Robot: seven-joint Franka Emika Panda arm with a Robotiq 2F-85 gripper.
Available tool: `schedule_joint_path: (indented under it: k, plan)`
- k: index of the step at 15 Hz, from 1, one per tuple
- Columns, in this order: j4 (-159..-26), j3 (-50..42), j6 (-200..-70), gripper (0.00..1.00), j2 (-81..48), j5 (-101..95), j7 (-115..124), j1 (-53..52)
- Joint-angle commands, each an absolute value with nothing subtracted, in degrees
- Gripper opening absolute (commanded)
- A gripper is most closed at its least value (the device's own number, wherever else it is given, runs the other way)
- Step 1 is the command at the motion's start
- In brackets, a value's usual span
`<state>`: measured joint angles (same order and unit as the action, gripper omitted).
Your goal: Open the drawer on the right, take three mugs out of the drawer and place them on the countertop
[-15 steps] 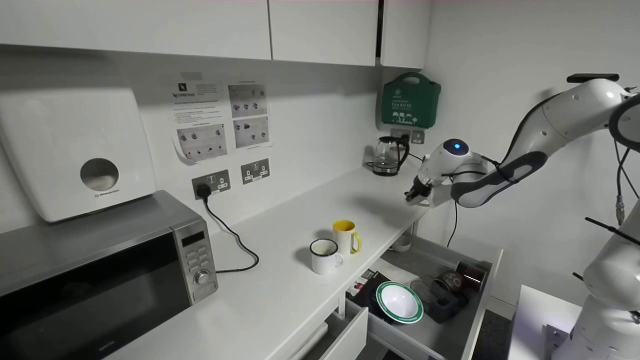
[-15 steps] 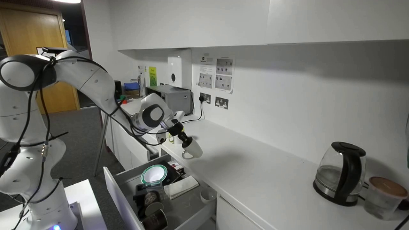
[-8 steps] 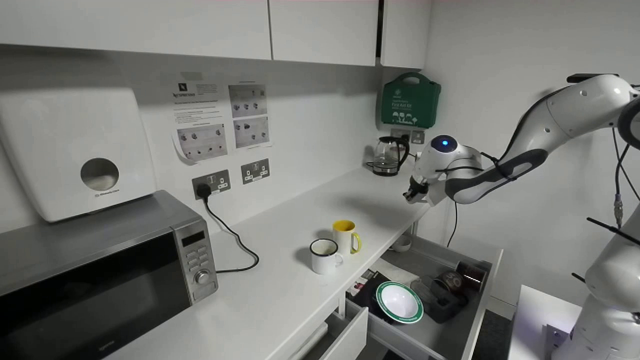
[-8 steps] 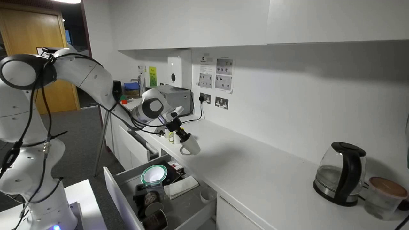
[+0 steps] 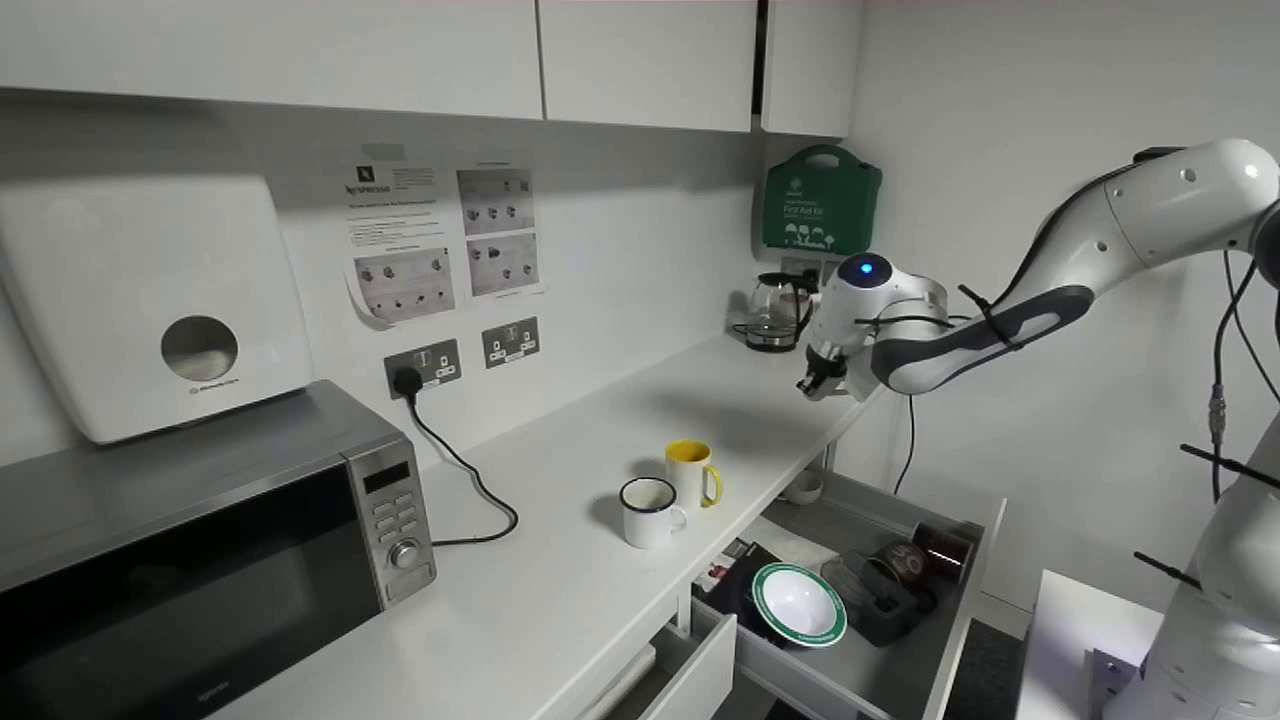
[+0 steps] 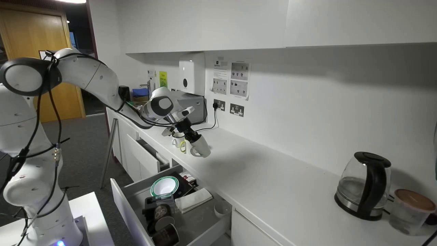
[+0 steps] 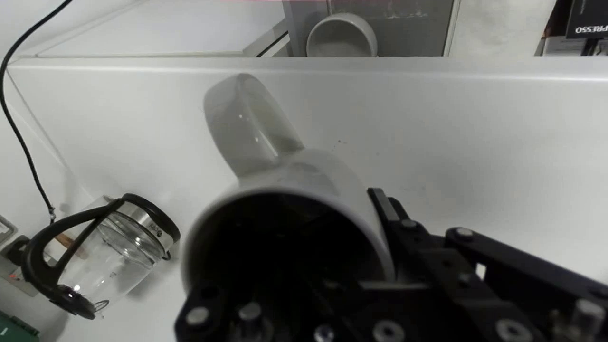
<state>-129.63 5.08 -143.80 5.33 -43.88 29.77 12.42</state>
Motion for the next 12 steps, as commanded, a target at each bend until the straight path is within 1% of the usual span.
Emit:
schedule_joint_path:
  k: [1, 7, 12]
  plan:
    - [-127.2, 2.1, -140.9, 0.02, 6.2, -39.7, 23.1, 8.6]
    - [-124.9, 1.0, -136.9, 0.02, 5.5, -33.0, 15.8, 6.3]
    - [-122.7, 1.3, -132.4, 0.02, 4.8, -31.2, 12.9, 5.0]
